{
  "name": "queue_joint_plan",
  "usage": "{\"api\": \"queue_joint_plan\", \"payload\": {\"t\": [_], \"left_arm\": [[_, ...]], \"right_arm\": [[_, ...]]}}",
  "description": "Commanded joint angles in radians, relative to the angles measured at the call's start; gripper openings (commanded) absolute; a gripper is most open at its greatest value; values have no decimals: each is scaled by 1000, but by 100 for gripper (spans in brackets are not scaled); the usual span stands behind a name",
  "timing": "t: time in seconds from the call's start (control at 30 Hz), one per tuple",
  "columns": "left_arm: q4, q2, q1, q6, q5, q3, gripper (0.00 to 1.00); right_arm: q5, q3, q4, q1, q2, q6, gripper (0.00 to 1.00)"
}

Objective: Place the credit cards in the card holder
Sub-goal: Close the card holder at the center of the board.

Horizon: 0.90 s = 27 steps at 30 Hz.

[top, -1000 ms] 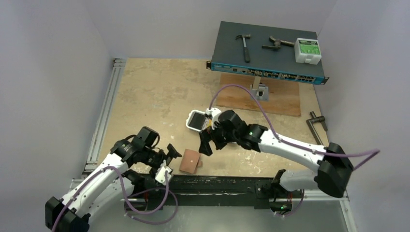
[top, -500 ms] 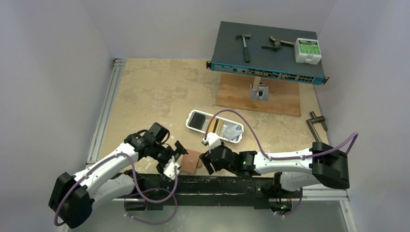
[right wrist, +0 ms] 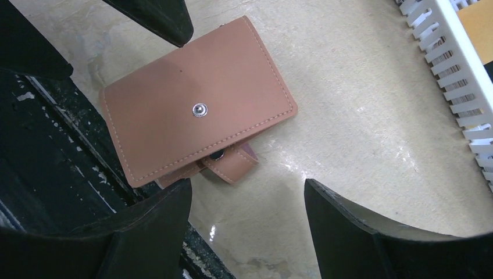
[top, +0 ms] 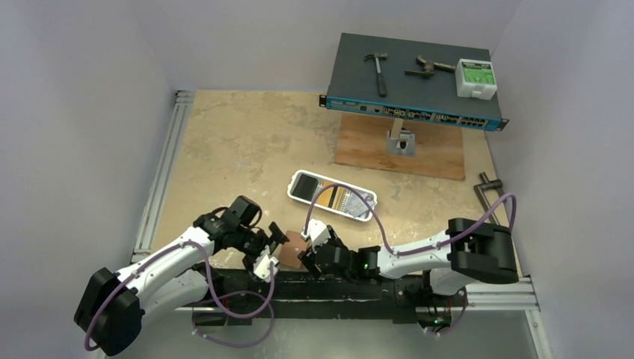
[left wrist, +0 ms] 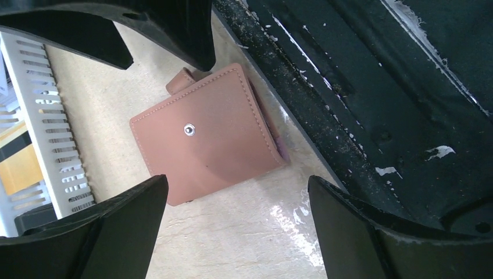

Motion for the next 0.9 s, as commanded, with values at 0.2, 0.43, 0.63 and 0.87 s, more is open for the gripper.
{"api": "queue_joint_plan", "payload": {"t": [0.2, 0.43, 0.63, 0.87], "left_arm": [[16, 14, -4, 86, 29, -2, 89], [8, 34, -6, 167, 33, -13, 89], [-41, 71, -9, 270, -5, -3, 89], [-42, 128, -8, 354, -66, 0, 88]], "right_arm": [[177, 44, 74, 32, 118, -36, 54], [247, 53, 92, 57, 129, 3, 36], [284, 29, 159, 63, 87, 58, 26], [307, 0, 230, 62, 67, 140, 8]]}}
